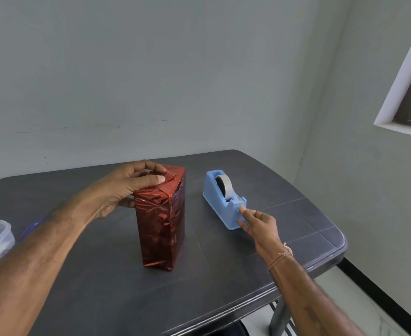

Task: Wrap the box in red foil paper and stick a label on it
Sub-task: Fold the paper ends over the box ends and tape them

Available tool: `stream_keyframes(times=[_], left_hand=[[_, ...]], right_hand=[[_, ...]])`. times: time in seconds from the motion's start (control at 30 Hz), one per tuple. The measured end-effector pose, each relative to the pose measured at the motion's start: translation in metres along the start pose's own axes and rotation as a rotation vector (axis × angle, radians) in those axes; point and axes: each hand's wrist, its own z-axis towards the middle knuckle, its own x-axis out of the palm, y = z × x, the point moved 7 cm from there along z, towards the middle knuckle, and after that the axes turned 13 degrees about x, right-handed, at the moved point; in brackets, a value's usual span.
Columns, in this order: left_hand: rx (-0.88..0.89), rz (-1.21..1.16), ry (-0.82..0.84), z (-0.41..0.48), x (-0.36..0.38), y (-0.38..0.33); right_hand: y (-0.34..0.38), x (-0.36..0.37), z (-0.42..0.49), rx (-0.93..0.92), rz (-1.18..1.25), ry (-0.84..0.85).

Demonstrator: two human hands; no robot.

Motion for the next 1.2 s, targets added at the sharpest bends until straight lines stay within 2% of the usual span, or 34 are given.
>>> stream_keyframes(times=[0.17, 0.33, 0.47, 0.57, 0.67, 0.9, 1.2], left_hand=[[-0.009, 0.006, 0.011, -0.002, 0.001, 0.000], [0.010, 0.032, 0.018, -0.005, 0.013, 0.000], [0.029, 0.041, 0.024, -0.005, 0.013, -0.003], [0.033, 0.051, 0.017, -0.005, 0.007, -0.005], [0.044, 0.064, 0.026, -0.007, 0.007, -0.008], [0.038, 0.073, 0.016, -0.007, 0.006, -0.011], [0.057, 0.058, 0.024, -0.005, 0.004, -0.012]], right_hand=[[-0.019, -0.011, 0.001, 0.008, -0.128, -0.124], [-0.022, -0.024, -0.026, -0.025, -0.185, -0.130], [0.037, 0.022, -0.071, -0.155, -0.341, 0.147], [0.092, 0.077, -0.107, -0.211, -0.619, 0.351], [0.130, 0.127, -0.130, -0.283, -0.908, 0.439], [0.154, 0.194, -0.124, -0.309, -1.460, 0.396], [0.156, 0.209, -0.123, -0.288, -1.640, 0.328]])
